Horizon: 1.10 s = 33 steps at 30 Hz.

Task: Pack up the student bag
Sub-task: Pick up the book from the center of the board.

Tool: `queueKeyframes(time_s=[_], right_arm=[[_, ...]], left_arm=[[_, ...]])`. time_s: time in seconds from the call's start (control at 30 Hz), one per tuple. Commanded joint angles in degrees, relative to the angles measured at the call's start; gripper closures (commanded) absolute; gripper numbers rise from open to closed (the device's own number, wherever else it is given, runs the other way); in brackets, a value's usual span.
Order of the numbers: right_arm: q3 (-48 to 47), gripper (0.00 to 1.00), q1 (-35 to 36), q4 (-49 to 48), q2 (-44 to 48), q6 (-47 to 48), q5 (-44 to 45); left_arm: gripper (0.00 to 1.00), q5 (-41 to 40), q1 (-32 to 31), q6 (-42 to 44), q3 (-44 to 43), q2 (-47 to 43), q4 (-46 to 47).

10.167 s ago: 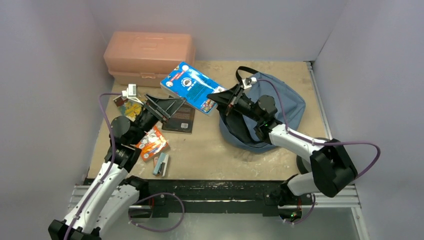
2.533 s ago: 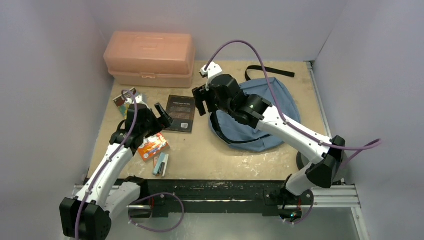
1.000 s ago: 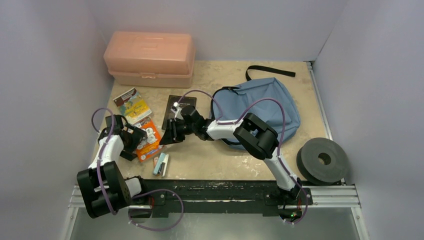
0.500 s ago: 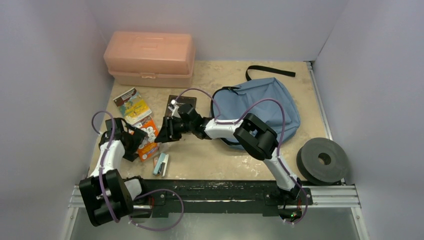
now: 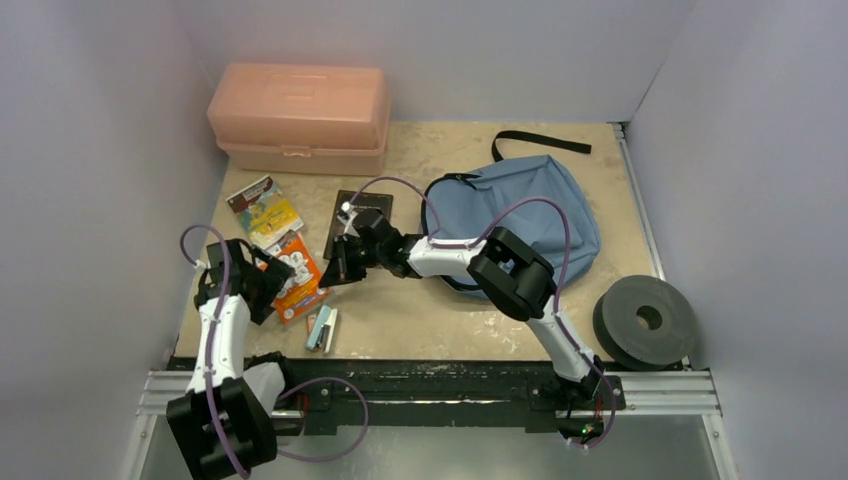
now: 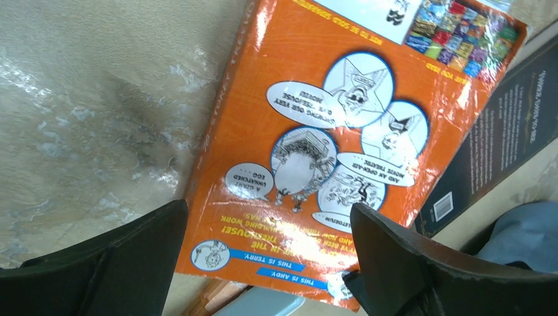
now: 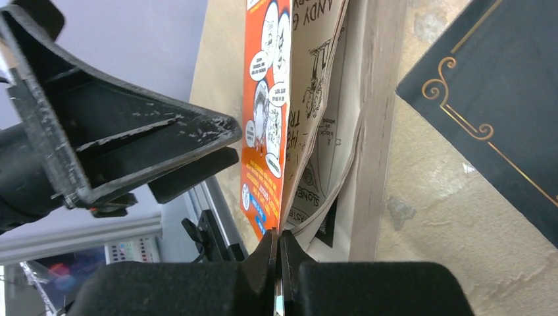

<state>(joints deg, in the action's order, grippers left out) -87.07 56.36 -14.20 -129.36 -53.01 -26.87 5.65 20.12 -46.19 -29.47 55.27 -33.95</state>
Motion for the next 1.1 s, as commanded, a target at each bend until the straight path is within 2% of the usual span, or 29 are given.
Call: queueKeyframes(time_s=[0.0, 0.27, 0.57, 0.77, 0.9, 1.07], right_arm=[[-3.6, 1.00, 0.0, 2.9, 3.9, 4.1, -0.7], [-0.2, 1.00, -5.3, -10.9, 5.8, -10.4, -10.9], [3.7, 1.00, -9.2, -22.4, 6.3, -21.3, -12.7], [3.2, 1.00, -10.1, -28.3, 5.0, -27.5, -13.3], [1.7, 1.00, -10.3, -27.9, 4.3, -28.3, -13.1], [1.3, 1.00, -10.4, -28.7, 3.7, -29.7, -12.8]], left_arm=[[0.06, -1.9, -0.2, 5.4, -4.6, -5.7, -3.5], [0.05, 1.6, -0.2, 4.4, -7.2, -14.3, -5.6], [0.02, 5.7, -0.1, -4.2, -2.0, -12.8, -2.1], [0.01, 9.7, -0.1, -10.7, 1.6, -11.5, 2.5], [0.01, 10.7, -0.2, -15.1, 5.0, -12.0, 5.8], [0.03, 13.0, -0.1, -25.8, 13.3, -14.8, 17.3]])
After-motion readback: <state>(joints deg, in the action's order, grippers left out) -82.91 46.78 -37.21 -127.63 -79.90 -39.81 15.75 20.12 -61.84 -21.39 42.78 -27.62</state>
